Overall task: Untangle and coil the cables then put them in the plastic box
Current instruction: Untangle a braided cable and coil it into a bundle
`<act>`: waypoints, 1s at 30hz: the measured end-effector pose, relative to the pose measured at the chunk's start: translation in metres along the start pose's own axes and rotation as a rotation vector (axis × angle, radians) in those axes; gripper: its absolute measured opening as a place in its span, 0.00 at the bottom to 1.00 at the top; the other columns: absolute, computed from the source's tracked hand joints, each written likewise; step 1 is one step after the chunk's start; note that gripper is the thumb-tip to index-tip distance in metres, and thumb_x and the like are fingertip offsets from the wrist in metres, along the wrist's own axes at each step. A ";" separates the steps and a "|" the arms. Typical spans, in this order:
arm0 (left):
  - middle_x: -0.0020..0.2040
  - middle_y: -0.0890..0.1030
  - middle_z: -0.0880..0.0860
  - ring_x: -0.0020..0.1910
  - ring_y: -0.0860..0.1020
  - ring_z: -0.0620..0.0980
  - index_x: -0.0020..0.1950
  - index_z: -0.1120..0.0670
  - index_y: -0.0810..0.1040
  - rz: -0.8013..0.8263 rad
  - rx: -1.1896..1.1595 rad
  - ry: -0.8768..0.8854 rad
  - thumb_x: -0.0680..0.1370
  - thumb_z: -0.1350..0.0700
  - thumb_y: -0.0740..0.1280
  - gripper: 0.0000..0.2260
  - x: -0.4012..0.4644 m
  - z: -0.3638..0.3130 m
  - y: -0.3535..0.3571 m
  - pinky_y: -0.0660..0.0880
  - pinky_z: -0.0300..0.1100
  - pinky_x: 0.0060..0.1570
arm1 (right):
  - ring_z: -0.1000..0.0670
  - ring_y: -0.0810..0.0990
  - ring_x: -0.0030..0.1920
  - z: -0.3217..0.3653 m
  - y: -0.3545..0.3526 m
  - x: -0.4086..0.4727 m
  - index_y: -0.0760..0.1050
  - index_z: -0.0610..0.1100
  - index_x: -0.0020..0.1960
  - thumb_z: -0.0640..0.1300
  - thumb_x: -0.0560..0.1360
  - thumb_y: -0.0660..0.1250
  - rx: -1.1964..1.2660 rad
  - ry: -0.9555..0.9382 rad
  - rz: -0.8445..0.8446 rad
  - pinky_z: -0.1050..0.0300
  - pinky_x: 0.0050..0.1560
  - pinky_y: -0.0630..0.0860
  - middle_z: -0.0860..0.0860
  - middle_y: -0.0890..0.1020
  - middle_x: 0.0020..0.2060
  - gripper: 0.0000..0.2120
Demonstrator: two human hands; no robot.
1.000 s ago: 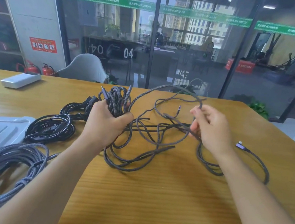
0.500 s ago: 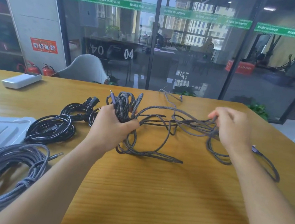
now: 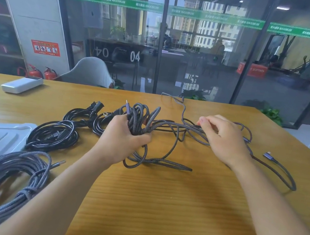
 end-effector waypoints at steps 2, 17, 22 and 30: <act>0.28 0.71 0.50 0.28 0.65 0.50 0.49 0.60 0.81 0.000 -0.019 -0.007 0.76 0.62 0.73 0.04 0.001 0.001 -0.001 0.67 0.47 0.32 | 0.55 0.79 0.56 -0.005 0.004 0.000 0.84 0.53 0.57 0.57 0.84 0.61 0.018 0.051 0.069 0.52 0.58 0.74 0.57 0.81 0.55 0.15; 0.33 0.68 0.54 0.32 0.66 0.53 0.63 0.47 0.80 0.134 -0.218 -0.097 0.69 0.44 0.80 0.25 -0.004 0.001 0.009 0.68 0.46 0.35 | 0.56 0.80 0.62 0.043 -0.030 -0.012 0.80 0.51 0.65 0.53 0.87 0.58 0.193 -0.223 -0.225 0.58 0.62 0.75 0.60 0.82 0.59 0.15; 0.33 0.66 0.57 0.32 0.64 0.55 0.63 0.52 0.81 0.197 -0.258 -0.026 0.75 0.43 0.74 0.21 -0.007 -0.008 0.013 0.66 0.44 0.34 | 0.55 0.76 0.70 0.086 0.003 -0.030 0.72 0.54 0.75 0.57 0.85 0.60 0.298 -0.351 0.115 0.64 0.68 0.69 0.60 0.79 0.65 0.21; 0.31 0.68 0.51 0.29 0.68 0.50 0.48 0.58 0.75 0.040 -0.323 -0.088 0.84 0.42 0.61 0.19 -0.002 -0.004 -0.005 0.70 0.46 0.38 | 0.50 0.63 0.29 0.051 0.002 -0.017 0.86 0.51 0.39 0.53 0.82 0.66 0.348 -0.115 0.258 0.53 0.33 0.61 0.45 0.65 0.25 0.16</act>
Point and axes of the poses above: each hand's wrist, its own x-axis towards the middle knuckle, its own y-axis out of the palm, z = x × y, the point moved 7 cm from there along x, towards the middle knuckle
